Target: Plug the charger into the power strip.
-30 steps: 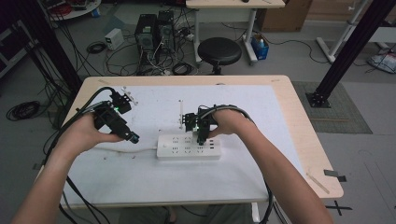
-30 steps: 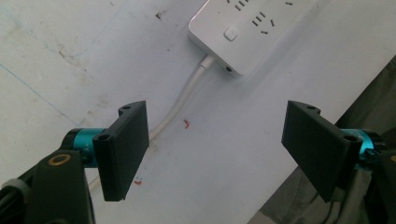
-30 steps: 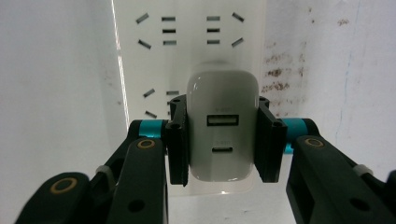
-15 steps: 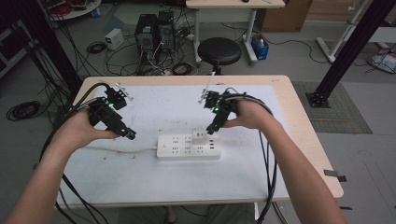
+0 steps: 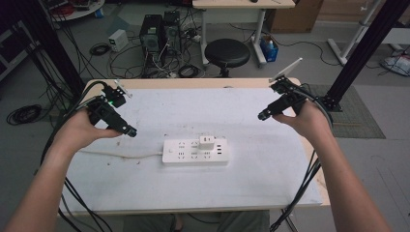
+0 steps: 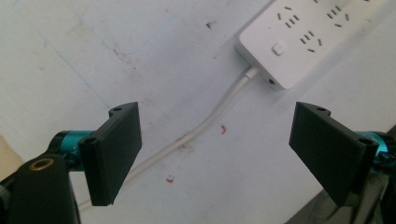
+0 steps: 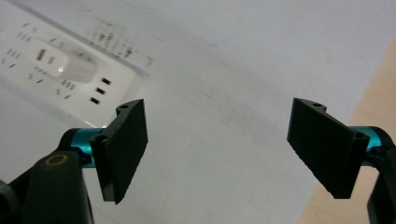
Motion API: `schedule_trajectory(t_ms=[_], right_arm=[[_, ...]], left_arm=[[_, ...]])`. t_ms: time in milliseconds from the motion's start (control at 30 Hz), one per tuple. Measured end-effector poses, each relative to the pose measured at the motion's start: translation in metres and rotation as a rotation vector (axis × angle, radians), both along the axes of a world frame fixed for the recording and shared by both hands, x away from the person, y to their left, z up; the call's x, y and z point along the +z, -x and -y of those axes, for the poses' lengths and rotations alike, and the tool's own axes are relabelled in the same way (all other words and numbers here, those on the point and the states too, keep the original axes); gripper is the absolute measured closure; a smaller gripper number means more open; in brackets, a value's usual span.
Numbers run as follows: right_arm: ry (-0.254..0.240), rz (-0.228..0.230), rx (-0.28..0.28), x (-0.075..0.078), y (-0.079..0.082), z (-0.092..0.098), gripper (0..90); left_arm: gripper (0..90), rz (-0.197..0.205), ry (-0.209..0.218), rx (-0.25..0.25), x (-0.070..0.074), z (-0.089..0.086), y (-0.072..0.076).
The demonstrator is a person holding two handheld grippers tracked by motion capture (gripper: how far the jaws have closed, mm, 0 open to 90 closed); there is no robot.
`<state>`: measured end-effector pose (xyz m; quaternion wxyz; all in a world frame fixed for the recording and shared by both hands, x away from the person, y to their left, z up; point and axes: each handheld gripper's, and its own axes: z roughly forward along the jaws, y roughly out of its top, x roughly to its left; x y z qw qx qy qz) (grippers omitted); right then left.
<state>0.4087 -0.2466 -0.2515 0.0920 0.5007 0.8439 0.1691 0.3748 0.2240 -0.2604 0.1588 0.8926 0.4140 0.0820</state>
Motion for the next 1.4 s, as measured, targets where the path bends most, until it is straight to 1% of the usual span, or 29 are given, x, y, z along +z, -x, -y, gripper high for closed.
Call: schedule_trajectory(t_ms=[33,67,100,200,300,367,500,600,800,900,1167,1400], right_arm=[[0.002,0.004,-0.009,0.0,0.0,0.004,19.9],[0.005,0.002,-0.03,0.0,0.0,0.01,19.9],[0.003,0.002,-0.043,0.0,0.0,0.013,19.9],[-0.012,-0.009,-0.076,-0.001,0.0,0.024,19.9],[-0.011,-0.012,-0.083,-0.002,-0.001,0.027,19.9],[-0.014,-0.019,-0.107,-0.002,-0.002,0.033,19.9],[-0.007,-0.023,-0.103,-0.004,-0.003,0.035,19.8],[-0.01,-0.023,-0.105,-0.004,-0.004,0.036,19.8],[0.006,-0.034,-0.104,-0.006,-0.004,0.038,19.9],[0.006,-0.039,-0.104,-0.007,-0.004,0.037,19.8],[0.013,-0.053,-0.093,-0.008,-0.006,0.035,19.8],[0.015,-0.053,-0.09,-0.008,-0.006,0.035,19.8]], left_arm=[[17.0,0.003,-0.001,0.011,0.0,-0.001,-0.002],[17.0,0.002,-0.005,0.007,0.001,-0.002,-0.003],[17.0,0.008,0.003,0.017,0.001,-0.002,-0.004],[17.1,0.008,0.002,0.016,0.002,-0.002,-0.007],[17.0,0.01,-0.001,0.023,0.002,-0.001,-0.01],[17.0,0.013,-0.004,0.022,0.002,-0.001,-0.012],[17.0,0.02,-0.007,0.023,0.002,0.001,-0.013],[17.0,0.021,-0.003,0.025,0.002,0.002,-0.014],[17.0,0.024,-0.002,0.022,0.002,0.004,-0.015],[17.0,0.021,-0.006,0.016,0.003,0.005,-0.015],[17.0,0.028,-0.007,0.012,0.006,0.007,-0.015],[17.0,0.025,-0.012,0.008,0.006,0.01,-0.015]])
